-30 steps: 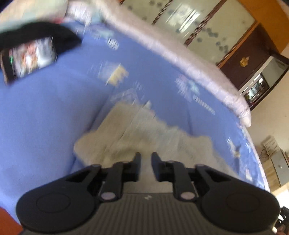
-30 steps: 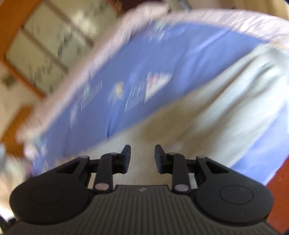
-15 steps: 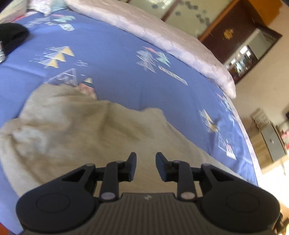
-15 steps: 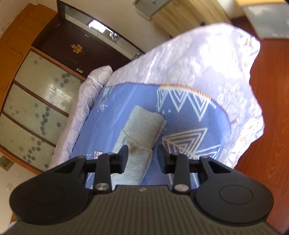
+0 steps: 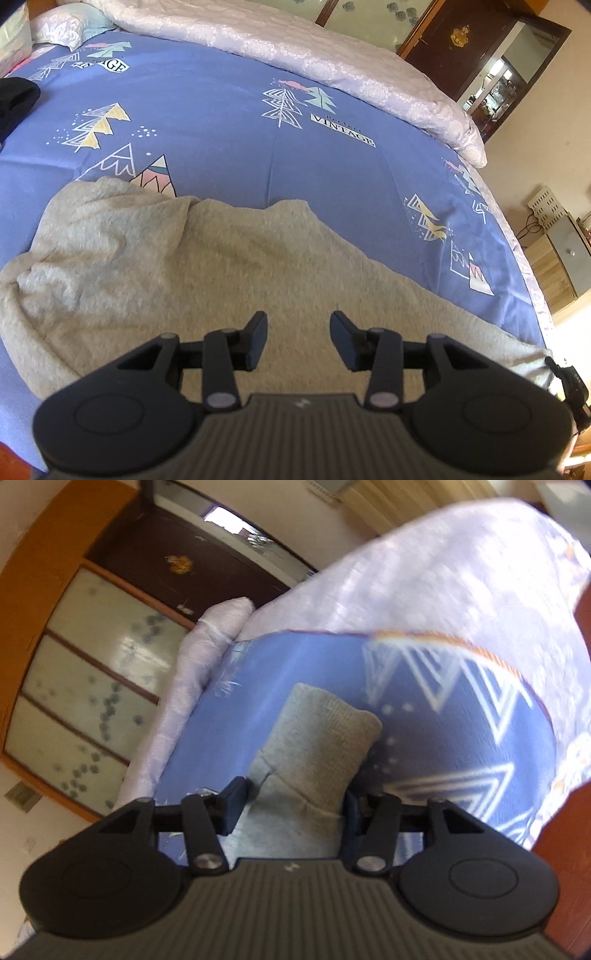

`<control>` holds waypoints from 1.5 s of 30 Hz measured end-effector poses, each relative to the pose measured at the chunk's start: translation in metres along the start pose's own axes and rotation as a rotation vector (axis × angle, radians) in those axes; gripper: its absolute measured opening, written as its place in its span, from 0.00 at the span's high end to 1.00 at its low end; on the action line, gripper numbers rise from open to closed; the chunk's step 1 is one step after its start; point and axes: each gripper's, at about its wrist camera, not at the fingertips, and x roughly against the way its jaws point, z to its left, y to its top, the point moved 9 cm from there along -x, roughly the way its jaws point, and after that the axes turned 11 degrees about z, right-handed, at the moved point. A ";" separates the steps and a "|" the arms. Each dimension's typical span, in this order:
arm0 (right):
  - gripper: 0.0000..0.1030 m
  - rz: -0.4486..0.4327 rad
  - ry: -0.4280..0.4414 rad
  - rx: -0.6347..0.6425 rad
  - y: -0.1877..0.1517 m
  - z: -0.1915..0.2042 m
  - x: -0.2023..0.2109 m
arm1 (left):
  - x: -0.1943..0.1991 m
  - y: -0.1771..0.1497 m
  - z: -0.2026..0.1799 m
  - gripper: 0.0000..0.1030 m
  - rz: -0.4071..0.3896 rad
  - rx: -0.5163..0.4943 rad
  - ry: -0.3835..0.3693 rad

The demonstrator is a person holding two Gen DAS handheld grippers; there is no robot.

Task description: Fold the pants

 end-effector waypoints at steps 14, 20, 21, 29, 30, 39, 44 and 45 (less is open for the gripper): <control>0.82 0.055 0.081 0.327 -0.034 0.142 0.025 | -0.009 0.001 0.010 0.64 0.010 0.045 -0.102; 0.82 0.231 0.029 0.752 -0.173 0.247 -0.046 | -0.030 0.004 -0.031 0.38 0.079 0.011 -0.262; 0.82 0.260 0.013 0.830 -0.201 0.258 -0.060 | -0.036 0.002 -0.037 0.31 0.096 0.000 -0.276; 0.50 0.408 -0.073 1.351 -0.354 0.270 -0.119 | -0.076 -0.006 -0.051 0.14 0.201 0.000 -0.289; 0.41 0.410 -0.042 1.349 -0.351 0.271 -0.112 | -0.080 -0.005 -0.053 0.13 0.204 -0.001 -0.289; 0.32 0.271 -0.105 1.007 -0.227 0.226 -0.057 | -0.113 -0.018 -0.072 0.59 0.262 -0.038 -0.264; 0.32 0.257 -0.183 0.655 -0.171 0.168 -0.055 | -0.107 -0.017 -0.086 0.87 0.217 -0.115 -0.209; 0.33 0.256 -0.189 0.606 -0.170 0.159 -0.054 | -0.098 -0.013 -0.086 0.87 0.186 -0.132 -0.204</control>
